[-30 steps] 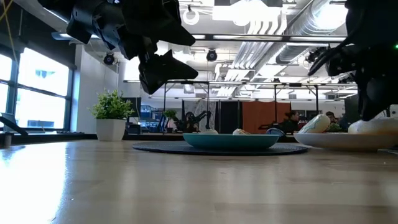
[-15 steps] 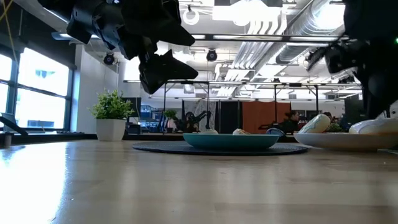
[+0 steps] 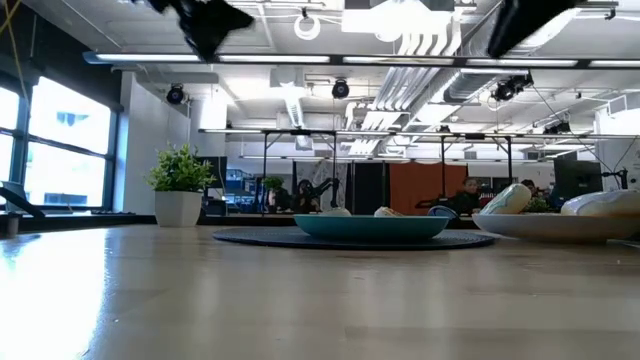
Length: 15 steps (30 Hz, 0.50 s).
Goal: Pick & Place donuts
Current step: Return to Home Position
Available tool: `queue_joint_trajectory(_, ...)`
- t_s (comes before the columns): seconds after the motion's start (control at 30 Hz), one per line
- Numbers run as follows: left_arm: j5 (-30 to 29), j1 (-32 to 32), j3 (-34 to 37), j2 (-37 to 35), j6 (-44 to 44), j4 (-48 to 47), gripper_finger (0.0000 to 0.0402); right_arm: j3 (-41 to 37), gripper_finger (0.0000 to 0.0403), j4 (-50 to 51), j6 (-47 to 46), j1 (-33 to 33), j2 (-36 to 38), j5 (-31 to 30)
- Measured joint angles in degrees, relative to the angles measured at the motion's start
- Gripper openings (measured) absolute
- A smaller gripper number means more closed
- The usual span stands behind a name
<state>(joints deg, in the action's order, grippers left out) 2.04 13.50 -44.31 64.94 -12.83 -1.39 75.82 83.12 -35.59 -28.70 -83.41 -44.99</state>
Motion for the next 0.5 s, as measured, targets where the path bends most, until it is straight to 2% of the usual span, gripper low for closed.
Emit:
queue_joint_trajectory(0.1,-0.37,0.0,-0.03,-8.96,-2.03,-8.42,0.0239,0.97,0.0111,-1.29,5.69,-0.67,3.58,-2.31)
queue_joint_trajectory(0.27,-7.24,0.04,0.24,-23.47,1.27,-20.83,0.0239,-4.84,0.0098,-7.61,7.37,-0.68,15.26,-1.97)
queue_joint_trajectory(0.4,-10.24,0.02,3.21,-32.57,6.23,-23.58,0.0239,-15.99,0.009,-23.35,11.5,-0.7,27.92,-1.49)
queue_joint_trajectory(0.5,-10.6,0.02,7.31,-37.41,7.97,-22.18,0.0239,-26.44,0.0087,-40.18,20.76,-0.7,37.43,0.84)
